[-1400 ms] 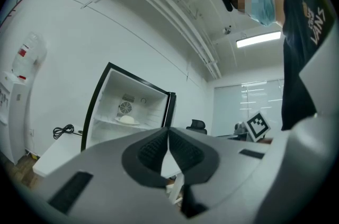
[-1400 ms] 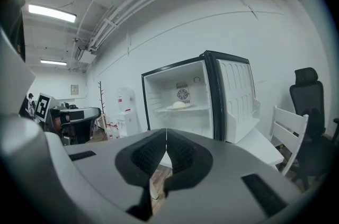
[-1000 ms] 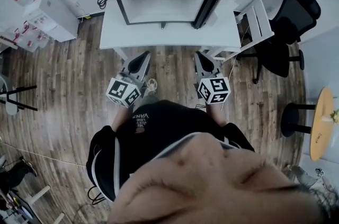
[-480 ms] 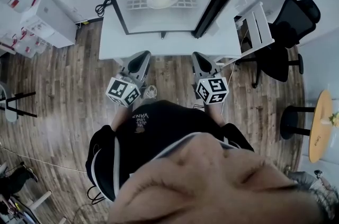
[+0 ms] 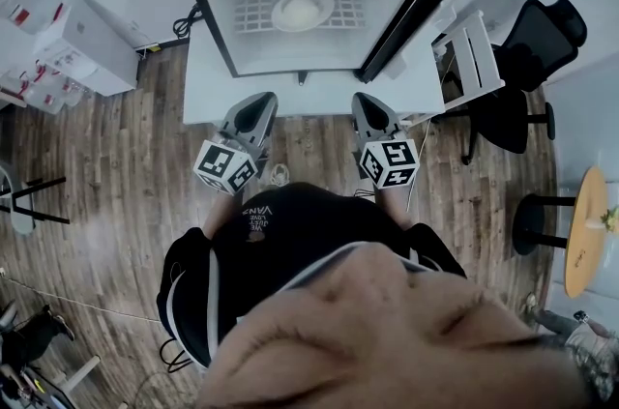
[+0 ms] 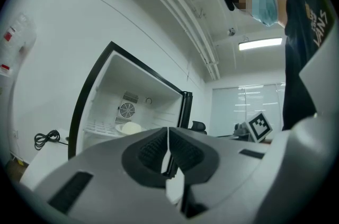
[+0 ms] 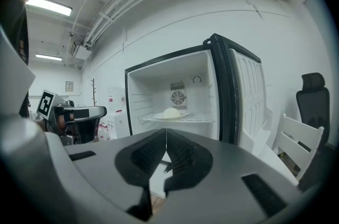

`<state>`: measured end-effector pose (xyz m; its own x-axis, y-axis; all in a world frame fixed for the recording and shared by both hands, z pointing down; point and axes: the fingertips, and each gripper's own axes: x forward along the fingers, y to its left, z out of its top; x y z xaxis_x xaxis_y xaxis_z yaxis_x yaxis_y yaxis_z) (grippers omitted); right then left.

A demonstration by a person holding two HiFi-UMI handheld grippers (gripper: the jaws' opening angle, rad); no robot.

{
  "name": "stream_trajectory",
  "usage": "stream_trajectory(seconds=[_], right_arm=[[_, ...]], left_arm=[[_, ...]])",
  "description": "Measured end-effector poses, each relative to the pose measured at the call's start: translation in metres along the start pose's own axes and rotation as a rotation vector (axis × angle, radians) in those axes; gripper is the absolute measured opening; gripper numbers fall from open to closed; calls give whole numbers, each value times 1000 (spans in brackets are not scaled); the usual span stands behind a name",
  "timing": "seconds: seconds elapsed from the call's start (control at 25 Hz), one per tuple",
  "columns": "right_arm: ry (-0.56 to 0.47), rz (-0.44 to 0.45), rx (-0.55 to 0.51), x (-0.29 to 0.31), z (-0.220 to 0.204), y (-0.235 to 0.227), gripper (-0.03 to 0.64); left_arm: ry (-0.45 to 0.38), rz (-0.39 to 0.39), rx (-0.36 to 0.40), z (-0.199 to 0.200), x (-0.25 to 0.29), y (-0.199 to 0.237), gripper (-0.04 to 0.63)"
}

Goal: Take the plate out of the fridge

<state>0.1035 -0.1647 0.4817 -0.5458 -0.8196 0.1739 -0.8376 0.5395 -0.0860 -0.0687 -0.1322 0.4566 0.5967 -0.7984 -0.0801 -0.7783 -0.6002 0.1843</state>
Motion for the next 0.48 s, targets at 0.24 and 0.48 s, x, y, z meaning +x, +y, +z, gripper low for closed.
stream_trajectory(seconds=[0.24,0.48], right_arm=[[-2,-12,-3,24,8,-4,12],[-10,-23,-1,46,15,-6,12]], left_arm=[[6,-17,-6,3,13,20,18],[14,-39,-9,7,25,38,18]])
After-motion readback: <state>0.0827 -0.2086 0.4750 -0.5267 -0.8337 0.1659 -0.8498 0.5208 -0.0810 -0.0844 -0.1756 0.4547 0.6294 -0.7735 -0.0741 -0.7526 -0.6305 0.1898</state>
